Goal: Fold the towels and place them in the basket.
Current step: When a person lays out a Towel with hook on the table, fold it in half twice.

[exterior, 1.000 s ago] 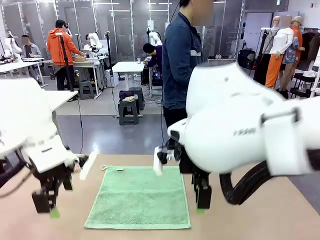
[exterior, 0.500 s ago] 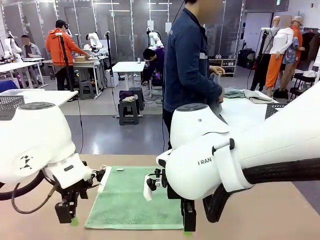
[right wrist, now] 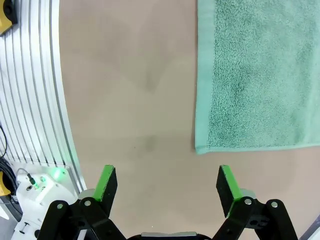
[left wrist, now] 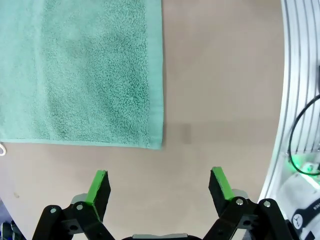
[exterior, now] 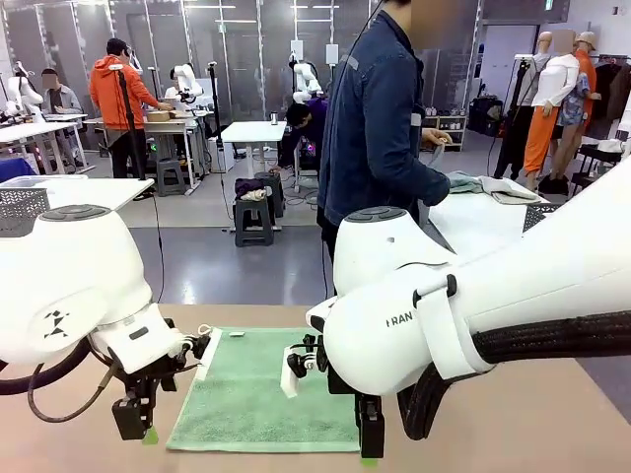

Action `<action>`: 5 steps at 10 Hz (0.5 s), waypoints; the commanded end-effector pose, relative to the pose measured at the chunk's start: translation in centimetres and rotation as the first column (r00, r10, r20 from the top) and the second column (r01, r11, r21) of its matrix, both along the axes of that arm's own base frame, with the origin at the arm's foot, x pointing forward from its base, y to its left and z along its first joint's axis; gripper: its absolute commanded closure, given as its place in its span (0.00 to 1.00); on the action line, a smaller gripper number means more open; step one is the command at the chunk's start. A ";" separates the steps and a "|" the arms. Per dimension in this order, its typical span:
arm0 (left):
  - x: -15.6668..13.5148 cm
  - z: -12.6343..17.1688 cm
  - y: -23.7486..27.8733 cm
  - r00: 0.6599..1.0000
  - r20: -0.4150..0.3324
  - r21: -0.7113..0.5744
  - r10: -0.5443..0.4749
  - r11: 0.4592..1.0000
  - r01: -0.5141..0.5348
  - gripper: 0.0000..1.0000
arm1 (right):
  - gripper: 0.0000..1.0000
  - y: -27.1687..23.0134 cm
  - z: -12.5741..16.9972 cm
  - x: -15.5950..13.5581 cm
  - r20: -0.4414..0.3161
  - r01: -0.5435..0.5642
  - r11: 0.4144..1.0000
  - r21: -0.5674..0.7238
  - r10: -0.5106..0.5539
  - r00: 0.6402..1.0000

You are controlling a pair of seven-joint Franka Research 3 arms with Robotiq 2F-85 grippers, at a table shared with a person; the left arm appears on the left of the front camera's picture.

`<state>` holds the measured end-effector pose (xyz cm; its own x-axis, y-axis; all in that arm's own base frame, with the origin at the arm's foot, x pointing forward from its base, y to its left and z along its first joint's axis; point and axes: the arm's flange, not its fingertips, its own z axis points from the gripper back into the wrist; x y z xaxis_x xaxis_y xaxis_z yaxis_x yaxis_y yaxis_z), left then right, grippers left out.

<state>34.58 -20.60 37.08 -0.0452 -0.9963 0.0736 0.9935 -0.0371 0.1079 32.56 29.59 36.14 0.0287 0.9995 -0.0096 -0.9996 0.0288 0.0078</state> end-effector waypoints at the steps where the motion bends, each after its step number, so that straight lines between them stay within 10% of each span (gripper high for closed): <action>1: 0.0 0.0 0.0 1.000 0.000 0.000 0.000 1.000 0.000 0.00 | 0.00 0.0 0.0 0.0 0.000 0.000 1.000 0.000 0.000 1.000; 5: -0.8 -3.3 -1.7 0.999 0.019 0.003 -0.026 1.000 0.026 0.00 | 0.00 0.0 -2.4 0.0 0.004 -0.004 1.000 0.000 0.004 1.000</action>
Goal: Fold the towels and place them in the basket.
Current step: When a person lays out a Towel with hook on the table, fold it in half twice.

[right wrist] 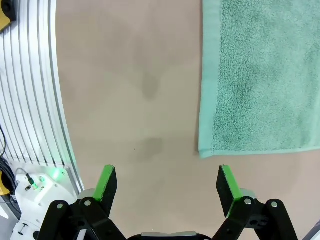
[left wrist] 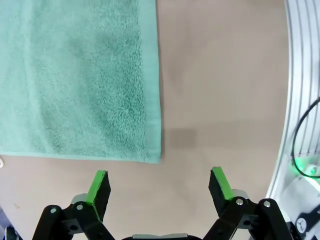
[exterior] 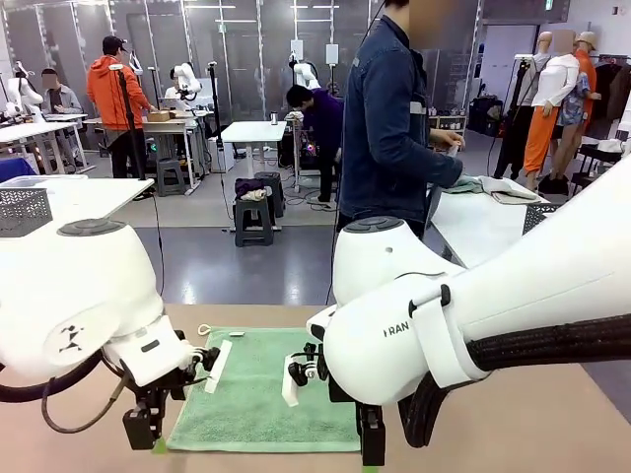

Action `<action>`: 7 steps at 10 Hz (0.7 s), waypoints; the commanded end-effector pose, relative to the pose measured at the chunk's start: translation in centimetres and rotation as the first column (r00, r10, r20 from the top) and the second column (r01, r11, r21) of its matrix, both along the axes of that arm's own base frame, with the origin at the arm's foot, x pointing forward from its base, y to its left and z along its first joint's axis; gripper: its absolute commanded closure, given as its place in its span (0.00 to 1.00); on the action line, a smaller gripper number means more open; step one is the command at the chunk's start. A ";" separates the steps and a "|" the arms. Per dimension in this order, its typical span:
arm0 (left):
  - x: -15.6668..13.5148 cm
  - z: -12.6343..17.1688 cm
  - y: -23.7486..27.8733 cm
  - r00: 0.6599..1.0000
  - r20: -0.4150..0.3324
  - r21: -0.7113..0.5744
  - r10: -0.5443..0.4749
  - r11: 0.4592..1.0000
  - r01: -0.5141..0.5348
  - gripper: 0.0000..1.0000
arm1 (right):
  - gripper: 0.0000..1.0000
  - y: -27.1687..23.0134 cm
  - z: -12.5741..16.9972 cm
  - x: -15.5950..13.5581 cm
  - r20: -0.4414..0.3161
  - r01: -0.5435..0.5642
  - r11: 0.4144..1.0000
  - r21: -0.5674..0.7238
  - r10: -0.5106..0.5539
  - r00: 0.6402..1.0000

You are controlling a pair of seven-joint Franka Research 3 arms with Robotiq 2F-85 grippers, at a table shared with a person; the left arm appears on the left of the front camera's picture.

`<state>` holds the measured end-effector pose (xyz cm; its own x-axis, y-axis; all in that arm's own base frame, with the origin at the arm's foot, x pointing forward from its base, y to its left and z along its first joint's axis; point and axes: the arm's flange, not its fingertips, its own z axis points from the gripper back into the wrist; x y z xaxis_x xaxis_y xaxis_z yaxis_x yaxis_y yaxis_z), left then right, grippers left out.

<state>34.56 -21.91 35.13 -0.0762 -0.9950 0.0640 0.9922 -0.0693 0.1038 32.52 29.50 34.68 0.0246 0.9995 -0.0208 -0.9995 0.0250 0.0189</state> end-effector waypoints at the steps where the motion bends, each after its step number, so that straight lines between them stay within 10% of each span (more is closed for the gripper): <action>1: -1.0 -2.1 -0.8 0.999 0.034 0.009 0.018 1.000 -0.019 0.00 | 0.00 0.0 -1.4 0.2 0.016 0.005 1.000 0.009 -0.005 1.000; 7: -0.6 -5.0 0.2 0.997 -0.003 0.065 0.071 0.995 -0.071 0.00 | 0.00 -0.4 -4.1 1.3 0.012 0.007 1.000 0.015 -0.007 1.000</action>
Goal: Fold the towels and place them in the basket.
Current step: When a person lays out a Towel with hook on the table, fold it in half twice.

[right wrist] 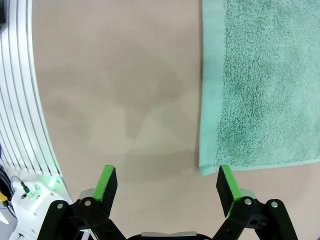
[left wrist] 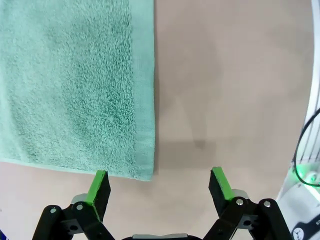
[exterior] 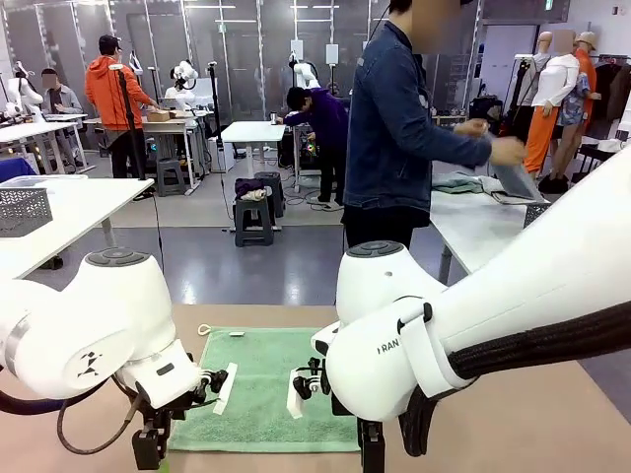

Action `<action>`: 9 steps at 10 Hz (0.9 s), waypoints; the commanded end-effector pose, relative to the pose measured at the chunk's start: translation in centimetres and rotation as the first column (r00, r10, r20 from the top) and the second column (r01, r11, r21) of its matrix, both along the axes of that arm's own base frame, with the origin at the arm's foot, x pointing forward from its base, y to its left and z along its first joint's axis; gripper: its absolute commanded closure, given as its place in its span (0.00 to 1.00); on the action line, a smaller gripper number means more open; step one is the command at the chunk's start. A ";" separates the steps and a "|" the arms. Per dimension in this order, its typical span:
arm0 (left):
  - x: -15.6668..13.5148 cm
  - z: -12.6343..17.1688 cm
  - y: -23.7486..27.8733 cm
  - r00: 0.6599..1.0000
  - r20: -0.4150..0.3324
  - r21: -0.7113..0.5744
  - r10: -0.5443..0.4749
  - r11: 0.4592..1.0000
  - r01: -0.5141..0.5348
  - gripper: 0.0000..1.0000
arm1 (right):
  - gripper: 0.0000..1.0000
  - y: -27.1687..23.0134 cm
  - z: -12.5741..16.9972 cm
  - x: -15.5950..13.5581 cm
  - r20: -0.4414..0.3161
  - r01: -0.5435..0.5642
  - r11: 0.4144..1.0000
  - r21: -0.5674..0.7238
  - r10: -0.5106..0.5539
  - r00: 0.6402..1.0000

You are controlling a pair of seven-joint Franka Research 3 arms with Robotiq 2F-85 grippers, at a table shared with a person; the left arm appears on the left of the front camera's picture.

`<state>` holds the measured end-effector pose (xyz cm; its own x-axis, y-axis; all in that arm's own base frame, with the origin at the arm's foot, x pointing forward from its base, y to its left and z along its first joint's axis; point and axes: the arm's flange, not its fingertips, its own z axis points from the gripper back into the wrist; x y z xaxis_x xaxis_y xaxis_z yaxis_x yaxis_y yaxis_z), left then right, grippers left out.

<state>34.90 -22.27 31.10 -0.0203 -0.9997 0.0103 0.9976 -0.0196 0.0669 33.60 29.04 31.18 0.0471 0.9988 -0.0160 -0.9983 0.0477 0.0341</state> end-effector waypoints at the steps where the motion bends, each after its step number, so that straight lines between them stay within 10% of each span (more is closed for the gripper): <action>1: -0.8 -1.2 0.7 1.000 0.022 0.009 0.018 1.000 -0.018 0.00 | 0.00 0.0 -0.9 0.5 0.028 -0.010 1.000 0.006 0.010 1.000; 9: 0.0 -2.4 1.1 1.000 0.013 -0.012 0.008 1.000 -0.008 0.00 | 0.00 -0.9 -2.6 1.5 0.025 0.003 1.000 0.031 -0.004 1.000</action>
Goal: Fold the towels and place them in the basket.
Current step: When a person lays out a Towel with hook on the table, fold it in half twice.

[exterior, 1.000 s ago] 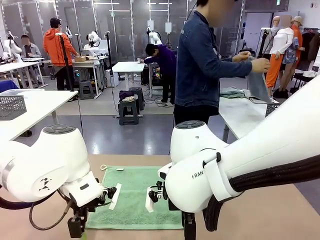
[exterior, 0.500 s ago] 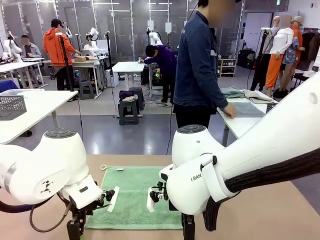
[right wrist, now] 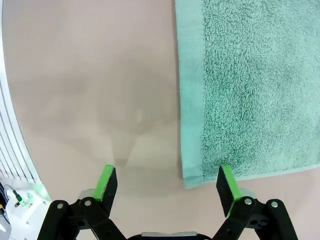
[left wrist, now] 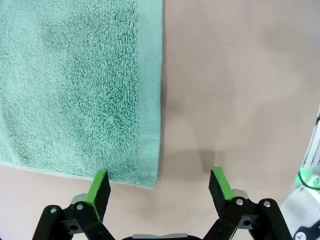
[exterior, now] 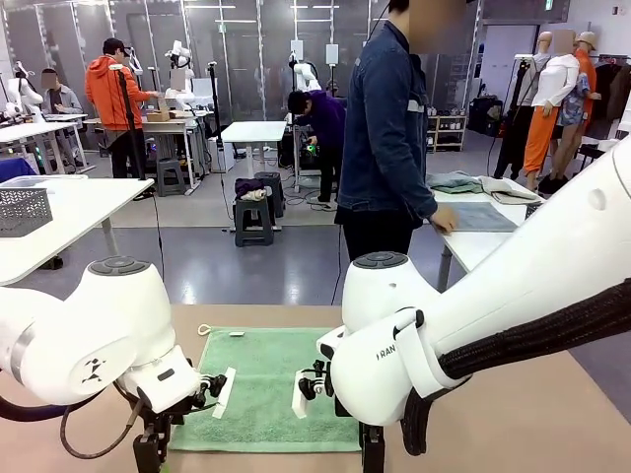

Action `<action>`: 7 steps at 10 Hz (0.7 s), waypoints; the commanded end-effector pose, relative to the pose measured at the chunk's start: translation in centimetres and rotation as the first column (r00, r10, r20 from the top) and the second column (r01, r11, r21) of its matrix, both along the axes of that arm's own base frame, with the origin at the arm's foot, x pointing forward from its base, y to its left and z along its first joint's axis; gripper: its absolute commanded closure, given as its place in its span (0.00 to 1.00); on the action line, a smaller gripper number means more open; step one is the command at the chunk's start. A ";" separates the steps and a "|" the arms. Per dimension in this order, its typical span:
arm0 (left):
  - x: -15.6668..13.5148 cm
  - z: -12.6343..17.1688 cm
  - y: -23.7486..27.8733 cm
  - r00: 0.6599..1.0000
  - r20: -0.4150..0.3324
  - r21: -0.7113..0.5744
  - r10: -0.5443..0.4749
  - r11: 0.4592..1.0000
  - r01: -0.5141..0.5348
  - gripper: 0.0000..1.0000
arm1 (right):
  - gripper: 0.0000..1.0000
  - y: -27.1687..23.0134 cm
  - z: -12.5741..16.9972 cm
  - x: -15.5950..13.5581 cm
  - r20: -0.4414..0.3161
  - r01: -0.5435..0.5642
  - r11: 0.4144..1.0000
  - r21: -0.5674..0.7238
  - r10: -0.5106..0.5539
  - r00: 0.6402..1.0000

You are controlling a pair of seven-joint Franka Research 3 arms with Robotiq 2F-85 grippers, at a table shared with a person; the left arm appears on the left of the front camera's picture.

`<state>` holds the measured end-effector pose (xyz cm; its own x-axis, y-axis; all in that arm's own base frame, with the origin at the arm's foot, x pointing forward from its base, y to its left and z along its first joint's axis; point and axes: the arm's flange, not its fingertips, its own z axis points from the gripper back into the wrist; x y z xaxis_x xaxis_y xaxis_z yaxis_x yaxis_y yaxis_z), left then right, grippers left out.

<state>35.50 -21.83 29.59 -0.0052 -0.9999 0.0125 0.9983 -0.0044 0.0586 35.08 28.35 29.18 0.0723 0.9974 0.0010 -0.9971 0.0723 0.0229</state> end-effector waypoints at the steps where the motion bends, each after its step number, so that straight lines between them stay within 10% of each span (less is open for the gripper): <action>1: -0.7 -0.9 0.7 1.000 0.017 -0.013 -0.010 1.000 0.010 0.00 | 0.00 -0.2 -0.7 0.0 0.010 -0.021 1.000 0.016 0.021 1.000; 2: -0.5 -1.0 0.7 1.000 0.004 -0.014 -0.012 1.000 0.012 0.19 | 0.16 -0.3 -0.7 0.2 0.004 -0.016 1.000 0.016 0.016 1.000; 7: -0.6 -0.5 0.9 0.999 0.046 -0.021 -0.009 1.000 0.010 0.08 | 0.19 -0.3 -0.3 0.2 0.020 -0.011 1.000 0.013 0.011 1.000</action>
<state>35.79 -21.87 29.58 -0.0035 -0.9997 0.0237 0.9973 -0.0017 0.0739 35.24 28.32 28.94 0.0751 0.9972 0.0045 -0.9970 0.0750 0.0208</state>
